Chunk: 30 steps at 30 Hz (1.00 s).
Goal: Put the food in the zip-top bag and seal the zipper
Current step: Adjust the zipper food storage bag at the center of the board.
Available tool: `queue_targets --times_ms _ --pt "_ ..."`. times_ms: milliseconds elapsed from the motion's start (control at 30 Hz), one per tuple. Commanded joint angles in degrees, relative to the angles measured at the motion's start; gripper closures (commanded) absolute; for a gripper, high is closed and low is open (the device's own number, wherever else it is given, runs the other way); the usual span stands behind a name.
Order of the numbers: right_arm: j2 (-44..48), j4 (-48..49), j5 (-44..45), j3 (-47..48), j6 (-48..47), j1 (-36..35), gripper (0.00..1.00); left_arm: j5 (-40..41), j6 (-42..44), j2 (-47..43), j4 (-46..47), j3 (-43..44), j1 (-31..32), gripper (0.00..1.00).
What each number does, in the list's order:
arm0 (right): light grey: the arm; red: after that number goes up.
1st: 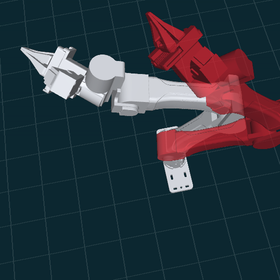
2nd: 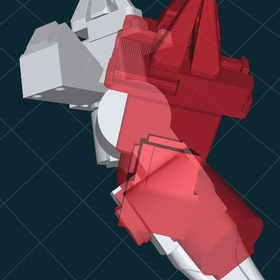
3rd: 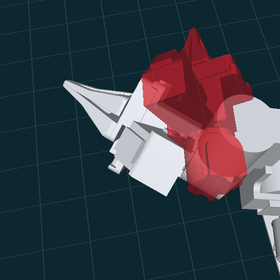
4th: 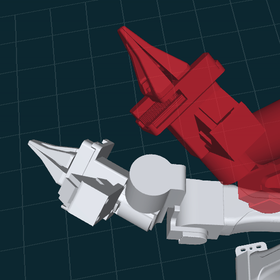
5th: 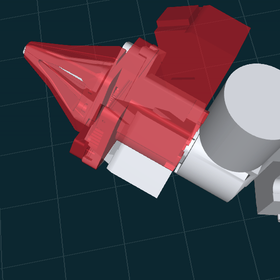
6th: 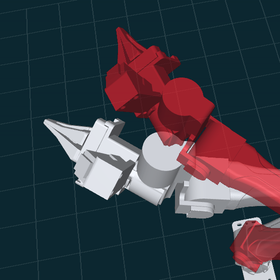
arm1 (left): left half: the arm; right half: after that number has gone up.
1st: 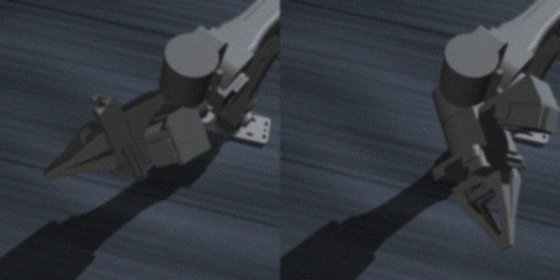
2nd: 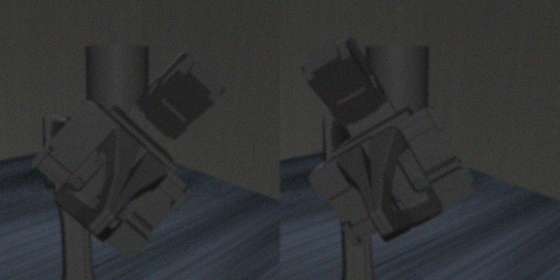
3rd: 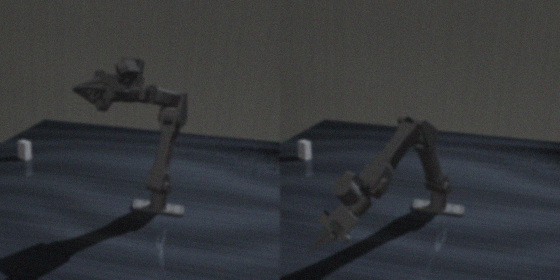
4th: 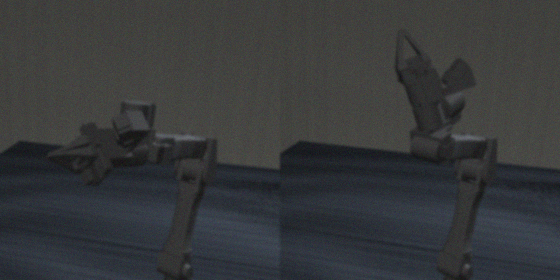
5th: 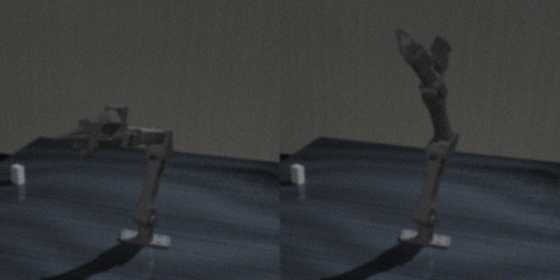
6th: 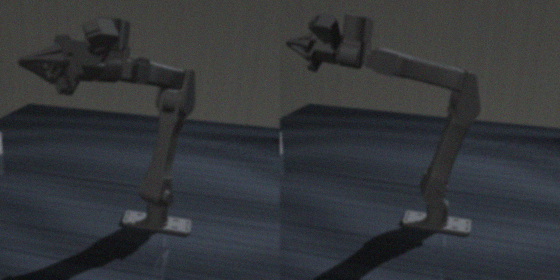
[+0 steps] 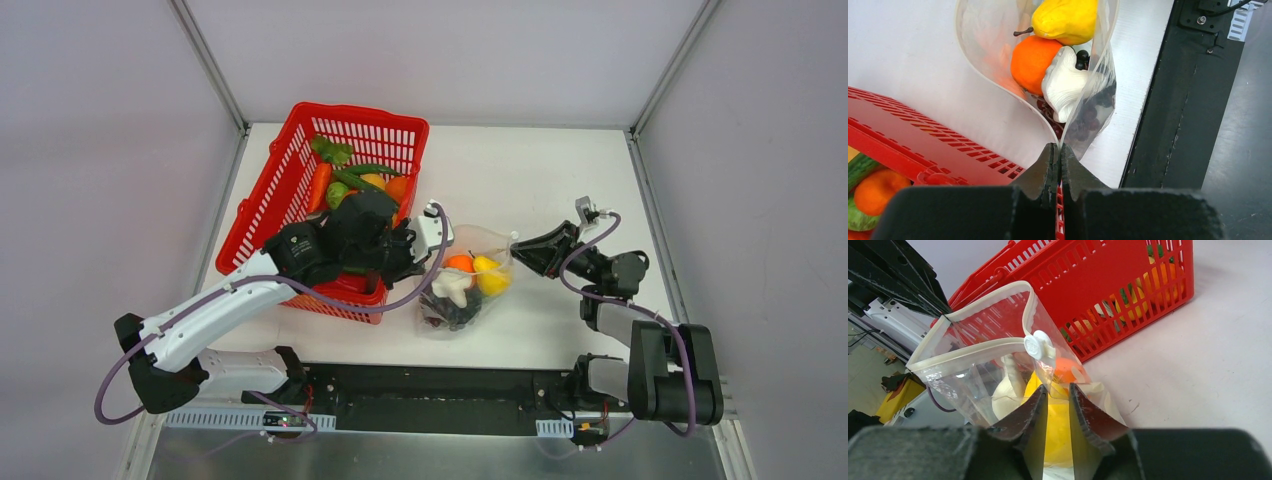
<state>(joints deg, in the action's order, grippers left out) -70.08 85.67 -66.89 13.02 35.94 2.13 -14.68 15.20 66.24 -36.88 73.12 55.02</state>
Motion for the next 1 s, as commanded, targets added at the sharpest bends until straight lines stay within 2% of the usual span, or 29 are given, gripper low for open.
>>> queue_targets --times_ms 0,100,200,333,567,867,967 --pt "1.54 13.14 -0.64 1.04 -1.93 -0.29 0.77 -3.07 1.59 -0.82 0.58 1.17 -0.62 1.00" --pt "1.85 13.07 0.44 1.05 -2.10 -0.29 0.73 -3.63 1.44 -1.13 0.67 0.82 -0.66 1.00" --pt "1.43 13.08 0.38 1.23 -2.15 -0.29 0.60 -3.87 1.46 -1.27 0.55 0.40 -0.82 1.00" --pt "0.22 13.12 -1.56 2.36 -2.50 -0.29 0.46 -4.36 1.55 -1.33 0.48 0.23 -0.94 1.00" --pt "1.56 12.48 -3.82 2.87 -4.27 -0.63 0.45 -5.18 1.90 -1.52 0.29 -0.35 -1.52 1.00" --pt "-2.64 13.16 -7.52 6.64 -7.08 -1.10 0.44 -5.95 2.14 -2.15 -0.12 -0.56 -1.76 1.00" --pt "-2.71 13.21 -9.59 7.78 -8.10 -1.25 0.35 -6.20 2.42 -1.88 -0.18 -0.36 -1.89 1.00"
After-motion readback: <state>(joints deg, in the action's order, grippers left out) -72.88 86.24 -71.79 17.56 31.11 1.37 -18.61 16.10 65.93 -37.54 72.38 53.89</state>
